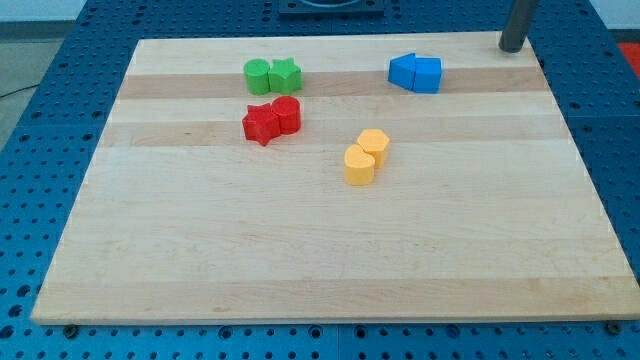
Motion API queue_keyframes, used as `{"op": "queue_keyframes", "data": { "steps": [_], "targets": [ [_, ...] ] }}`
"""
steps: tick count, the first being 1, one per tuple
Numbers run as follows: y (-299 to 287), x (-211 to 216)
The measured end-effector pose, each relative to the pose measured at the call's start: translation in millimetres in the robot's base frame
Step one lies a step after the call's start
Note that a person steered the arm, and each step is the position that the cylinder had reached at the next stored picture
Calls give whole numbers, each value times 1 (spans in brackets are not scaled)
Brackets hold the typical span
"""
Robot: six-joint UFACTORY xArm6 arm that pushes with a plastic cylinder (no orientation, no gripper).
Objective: Push blue blocks at the top left corner of the board
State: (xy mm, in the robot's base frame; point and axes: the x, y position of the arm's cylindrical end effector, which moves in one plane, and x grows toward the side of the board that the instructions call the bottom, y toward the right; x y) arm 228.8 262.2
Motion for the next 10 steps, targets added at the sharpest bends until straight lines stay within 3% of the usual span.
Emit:
{"op": "queue_keyframes", "data": {
  "steps": [4, 6, 10],
  "targets": [
    [-13, 45],
    [-72, 45],
    [-85, 45]
  ]
}}
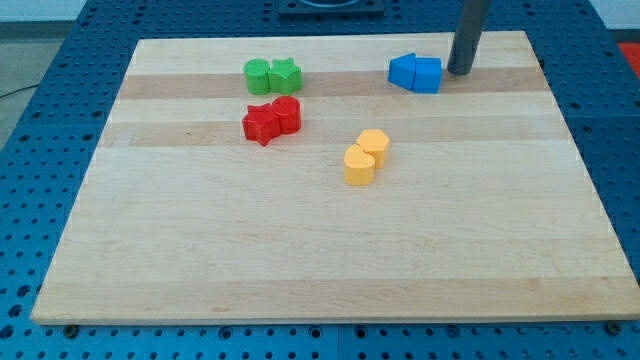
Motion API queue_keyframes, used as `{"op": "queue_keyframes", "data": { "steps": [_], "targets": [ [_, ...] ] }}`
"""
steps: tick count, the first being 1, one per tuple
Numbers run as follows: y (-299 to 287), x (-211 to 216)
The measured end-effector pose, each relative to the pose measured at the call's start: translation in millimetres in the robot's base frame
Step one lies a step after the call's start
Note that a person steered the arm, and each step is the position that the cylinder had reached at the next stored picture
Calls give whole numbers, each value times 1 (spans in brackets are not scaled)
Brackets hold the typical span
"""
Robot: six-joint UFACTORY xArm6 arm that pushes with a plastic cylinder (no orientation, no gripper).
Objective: Push blue blocks at the top left corner of the board
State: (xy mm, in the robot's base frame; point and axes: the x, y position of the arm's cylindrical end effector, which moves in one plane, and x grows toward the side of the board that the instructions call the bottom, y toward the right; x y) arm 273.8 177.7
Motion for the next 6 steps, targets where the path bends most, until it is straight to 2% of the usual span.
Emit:
{"op": "queue_keyframes", "data": {
  "steps": [3, 6],
  "targets": [
    [-17, 23],
    [-100, 24]
  ]
}}
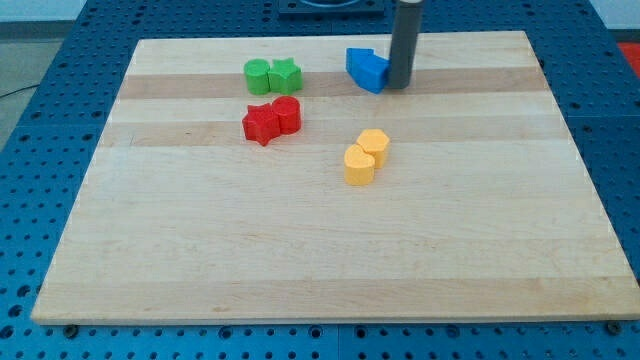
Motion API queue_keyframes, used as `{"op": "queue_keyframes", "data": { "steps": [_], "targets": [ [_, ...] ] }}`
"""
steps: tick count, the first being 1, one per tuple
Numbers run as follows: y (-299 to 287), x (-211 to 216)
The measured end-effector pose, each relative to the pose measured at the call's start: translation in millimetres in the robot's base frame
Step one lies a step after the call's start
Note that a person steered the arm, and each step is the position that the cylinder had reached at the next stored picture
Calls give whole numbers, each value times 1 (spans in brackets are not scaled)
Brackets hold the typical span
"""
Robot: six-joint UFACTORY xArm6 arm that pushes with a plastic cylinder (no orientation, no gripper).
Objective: Push blue blocks at the top left corner of the board
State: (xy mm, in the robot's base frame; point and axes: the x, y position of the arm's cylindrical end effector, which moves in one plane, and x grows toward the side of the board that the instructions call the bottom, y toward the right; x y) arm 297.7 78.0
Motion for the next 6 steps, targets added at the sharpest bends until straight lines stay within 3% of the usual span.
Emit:
{"op": "queue_keyframes", "data": {
  "steps": [6],
  "targets": [
    [-95, -85]
  ]
}}
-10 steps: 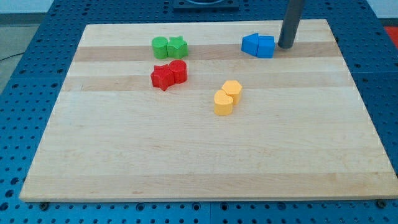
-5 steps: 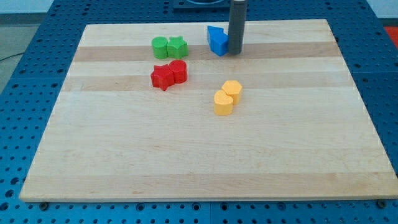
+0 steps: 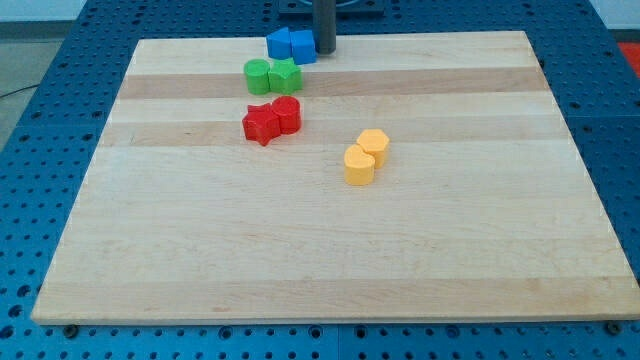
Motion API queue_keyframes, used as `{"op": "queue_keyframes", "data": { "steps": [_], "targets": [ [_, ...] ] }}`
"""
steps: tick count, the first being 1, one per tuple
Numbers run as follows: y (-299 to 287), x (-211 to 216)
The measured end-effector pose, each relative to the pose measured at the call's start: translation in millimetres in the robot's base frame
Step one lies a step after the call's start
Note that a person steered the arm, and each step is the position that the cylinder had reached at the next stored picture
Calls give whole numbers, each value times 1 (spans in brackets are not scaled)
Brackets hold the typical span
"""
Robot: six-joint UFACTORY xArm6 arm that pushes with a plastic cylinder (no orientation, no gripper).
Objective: Push blue blocks at the top left corner of the board
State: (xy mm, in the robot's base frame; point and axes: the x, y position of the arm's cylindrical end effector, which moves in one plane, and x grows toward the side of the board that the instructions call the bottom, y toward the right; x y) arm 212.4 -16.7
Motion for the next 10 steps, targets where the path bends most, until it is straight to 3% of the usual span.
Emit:
{"op": "queue_keyframes", "data": {
  "steps": [8, 9, 10],
  "targets": [
    [-202, -5],
    [-200, -3],
    [-156, -2]
  ]
}}
